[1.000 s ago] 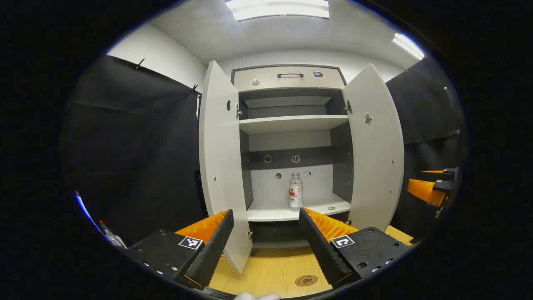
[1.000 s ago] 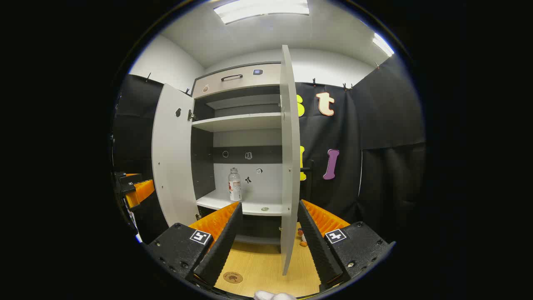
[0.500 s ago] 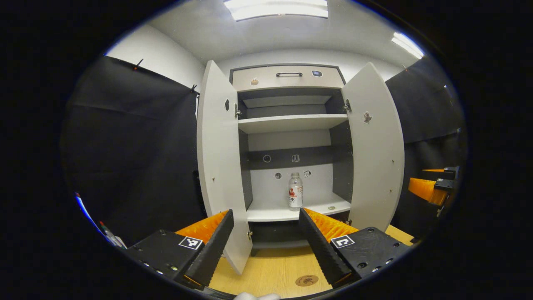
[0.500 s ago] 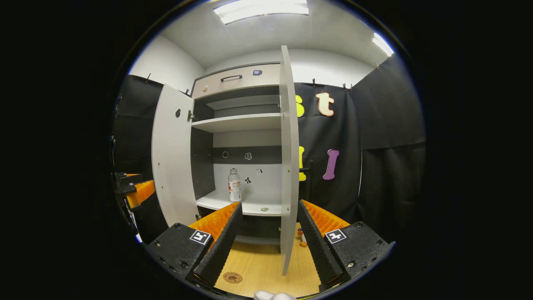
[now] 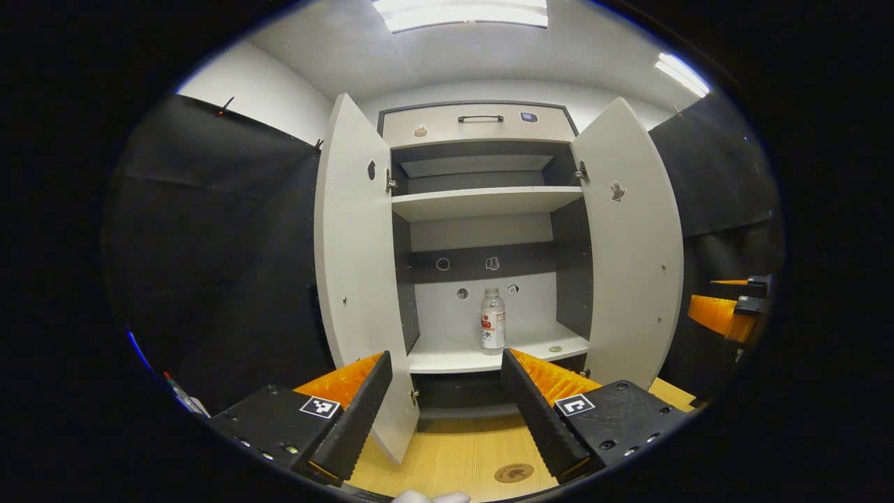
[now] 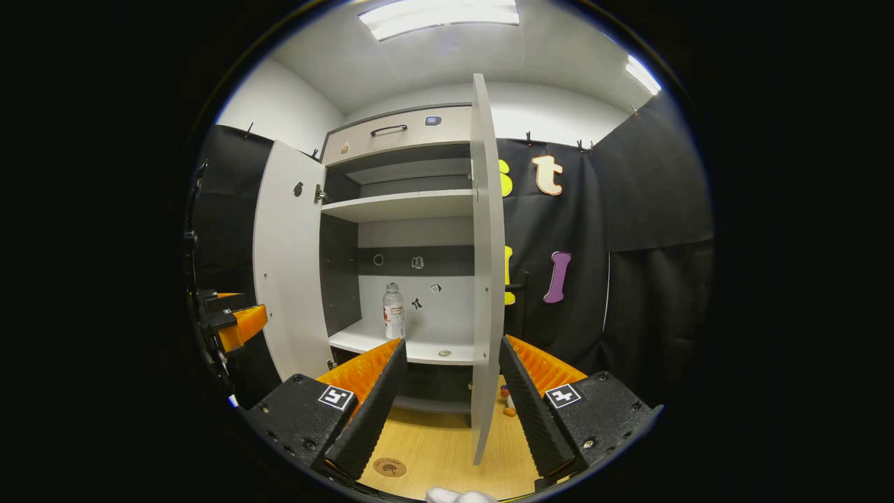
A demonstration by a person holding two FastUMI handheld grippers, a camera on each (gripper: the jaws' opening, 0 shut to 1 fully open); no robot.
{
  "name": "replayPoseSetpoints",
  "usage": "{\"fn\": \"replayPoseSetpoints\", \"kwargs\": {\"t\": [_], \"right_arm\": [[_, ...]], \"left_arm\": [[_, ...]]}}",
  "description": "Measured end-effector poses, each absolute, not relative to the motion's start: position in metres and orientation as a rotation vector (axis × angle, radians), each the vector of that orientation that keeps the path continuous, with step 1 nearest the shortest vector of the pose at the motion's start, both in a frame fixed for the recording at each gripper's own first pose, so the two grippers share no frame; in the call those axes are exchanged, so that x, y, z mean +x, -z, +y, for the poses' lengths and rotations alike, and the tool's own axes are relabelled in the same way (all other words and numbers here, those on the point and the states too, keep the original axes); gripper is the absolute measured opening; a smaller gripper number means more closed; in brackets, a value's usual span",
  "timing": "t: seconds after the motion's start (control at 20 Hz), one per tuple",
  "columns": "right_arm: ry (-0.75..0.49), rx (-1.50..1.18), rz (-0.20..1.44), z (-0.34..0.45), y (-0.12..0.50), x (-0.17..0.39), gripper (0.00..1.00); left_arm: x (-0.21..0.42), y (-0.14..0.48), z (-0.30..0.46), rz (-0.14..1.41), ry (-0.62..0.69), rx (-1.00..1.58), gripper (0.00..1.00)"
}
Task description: Grasp the bottle in the cabinet with the left hand and place it on the coaster, then close the right door with the right hand and the left door with the left hand.
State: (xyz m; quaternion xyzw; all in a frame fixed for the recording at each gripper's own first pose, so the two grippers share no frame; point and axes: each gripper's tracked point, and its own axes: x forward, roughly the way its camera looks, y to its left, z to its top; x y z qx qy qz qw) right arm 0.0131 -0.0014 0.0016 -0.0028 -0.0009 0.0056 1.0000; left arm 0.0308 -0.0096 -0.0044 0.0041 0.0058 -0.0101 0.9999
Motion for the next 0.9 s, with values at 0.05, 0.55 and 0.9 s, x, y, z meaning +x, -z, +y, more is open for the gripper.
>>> {"fn": "replayPoseSetpoints", "kwargs": {"t": [0.05, 0.55, 0.9], "right_arm": [[-0.012, -0.007, -0.001, -0.002, -0.001, 0.014, 0.82], [0.012, -0.031, 0.01, -0.021, -0.004, 0.028, 0.82], [0.037, -0.05, 0.001, -0.038, -0.016, 0.037, 0.82]], "left_arm": [[0.036, 0.005, -0.01, 0.011, 0.023, 0.008, 0.96], [0.149, 0.002, -0.043, -0.032, 0.086, 0.014, 0.96], [0.261, 0.01, -0.081, -0.017, 0.146, -0.041, 0.96]]}}
